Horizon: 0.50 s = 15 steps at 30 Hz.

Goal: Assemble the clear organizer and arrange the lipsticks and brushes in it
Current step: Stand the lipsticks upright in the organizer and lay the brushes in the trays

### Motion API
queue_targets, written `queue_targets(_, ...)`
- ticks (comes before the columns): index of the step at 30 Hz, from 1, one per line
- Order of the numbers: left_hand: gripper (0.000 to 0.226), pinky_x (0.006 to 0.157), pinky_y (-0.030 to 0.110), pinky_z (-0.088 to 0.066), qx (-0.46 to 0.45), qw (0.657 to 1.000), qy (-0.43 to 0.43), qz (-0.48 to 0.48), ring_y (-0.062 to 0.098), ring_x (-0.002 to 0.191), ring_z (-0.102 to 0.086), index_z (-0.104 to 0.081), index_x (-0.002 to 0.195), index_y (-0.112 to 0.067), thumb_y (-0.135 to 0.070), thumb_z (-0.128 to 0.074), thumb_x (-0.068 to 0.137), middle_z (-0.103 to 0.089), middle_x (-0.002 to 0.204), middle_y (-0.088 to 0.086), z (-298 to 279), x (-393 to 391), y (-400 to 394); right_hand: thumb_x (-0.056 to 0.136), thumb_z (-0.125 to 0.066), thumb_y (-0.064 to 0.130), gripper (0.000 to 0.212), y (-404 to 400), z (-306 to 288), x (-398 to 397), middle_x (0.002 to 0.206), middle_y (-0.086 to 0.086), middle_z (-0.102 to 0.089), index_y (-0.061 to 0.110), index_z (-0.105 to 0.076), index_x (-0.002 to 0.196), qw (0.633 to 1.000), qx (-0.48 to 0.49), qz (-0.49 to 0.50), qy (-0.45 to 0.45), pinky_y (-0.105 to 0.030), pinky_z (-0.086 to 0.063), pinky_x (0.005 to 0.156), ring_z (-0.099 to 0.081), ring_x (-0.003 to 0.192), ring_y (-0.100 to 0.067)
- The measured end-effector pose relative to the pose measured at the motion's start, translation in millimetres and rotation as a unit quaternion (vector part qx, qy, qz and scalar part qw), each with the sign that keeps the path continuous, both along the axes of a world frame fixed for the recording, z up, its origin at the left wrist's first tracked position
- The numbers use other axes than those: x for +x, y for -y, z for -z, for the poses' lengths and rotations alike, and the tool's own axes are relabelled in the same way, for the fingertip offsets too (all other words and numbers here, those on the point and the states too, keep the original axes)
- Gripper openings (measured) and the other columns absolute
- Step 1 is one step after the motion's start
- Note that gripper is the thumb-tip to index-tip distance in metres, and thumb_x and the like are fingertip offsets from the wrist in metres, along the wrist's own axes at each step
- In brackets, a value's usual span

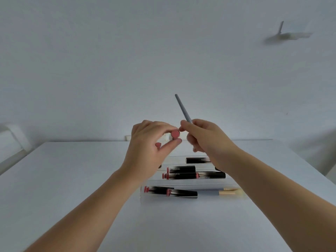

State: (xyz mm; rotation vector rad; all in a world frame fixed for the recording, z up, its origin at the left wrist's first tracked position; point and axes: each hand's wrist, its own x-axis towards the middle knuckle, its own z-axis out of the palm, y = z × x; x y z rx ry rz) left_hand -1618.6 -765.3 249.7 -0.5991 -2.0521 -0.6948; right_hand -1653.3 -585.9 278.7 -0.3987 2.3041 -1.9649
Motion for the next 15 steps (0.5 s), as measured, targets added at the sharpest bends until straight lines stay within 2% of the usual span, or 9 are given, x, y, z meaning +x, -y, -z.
queue_targets(2,0.010,0.081,0.028,-0.042,0.081,0.989,0.122,0.013,0.006,0.091,-0.059,-0.064,0.081,-0.039,-0.046,-0.070,0.084,-0.071,0.092,-0.024,-4,-3,3,0.094,-0.057,0.052,0.033,-5,1,1,0.063,0.007,-0.047,0.025,-0.073,0.085,0.997,0.045,0.007,-0.055,-0.033,-0.043,0.068,-0.042,0.058,-0.014)
queue_targets(4,0.009,0.075,0.027,-0.042,0.119,0.974,0.191,0.031,0.006,0.089,-0.062,-0.068,0.079,-0.040,-0.046,-0.074,0.082,-0.071,0.089,-0.026,-7,-8,7,0.098,-0.050,0.050,0.031,-9,2,3,0.064,0.006,-0.044,0.028,-0.070,0.090,0.993,0.076,-0.014,-0.092,-0.034,-0.042,0.067,-0.041,0.061,-0.014)
queue_targets(7,0.011,0.070,0.023,-0.041,0.102,0.962,0.252,0.034,-0.001,0.082,-0.064,-0.069,0.079,-0.043,-0.044,-0.080,0.078,-0.071,0.085,-0.029,-12,-14,10,0.105,-0.045,0.033,0.019,-13,1,5,0.062,0.004,-0.053,0.031,-0.062,0.112,0.982,0.105,-0.062,-0.143,-0.017,-0.044,0.057,-0.051,0.056,-0.011)
queue_targets(10,0.013,0.067,0.026,-0.044,0.094,0.954,0.285,0.026,0.000,0.078,-0.063,-0.070,0.078,-0.042,-0.042,-0.083,0.077,-0.072,0.082,-0.027,-12,-19,11,0.101,-0.050,0.016,0.020,-14,1,0,0.066,0.009,-0.059,0.030,-0.063,0.109,0.980,0.101,-0.067,-0.155,-0.012,-0.047,0.060,-0.058,0.062,-0.009)
queue_targets(13,0.010,0.067,0.026,-0.045,0.084,0.954,0.286,0.026,0.002,0.078,-0.063,-0.072,0.078,-0.041,-0.042,-0.082,0.078,-0.072,0.078,-0.025,-14,-21,9,0.092,-0.066,0.028,0.009,-11,2,-3,0.063,0.010,-0.049,0.030,-0.067,0.101,0.984,0.091,-0.058,-0.142,-0.016,-0.042,0.053,-0.048,0.059,-0.010)
queue_targets(15,0.013,0.069,0.023,-0.040,0.064,0.960,0.271,0.013,0.001,0.082,-0.060,-0.069,0.073,-0.045,-0.045,-0.081,0.078,-0.068,0.076,-0.032,-17,-21,8,0.087,-0.072,0.037,0.013,-7,4,-5,0.059,0.011,-0.047,0.030,-0.068,0.098,0.980,0.108,-0.053,-0.160,-0.017,-0.037,0.049,-0.043,0.053,-0.008)
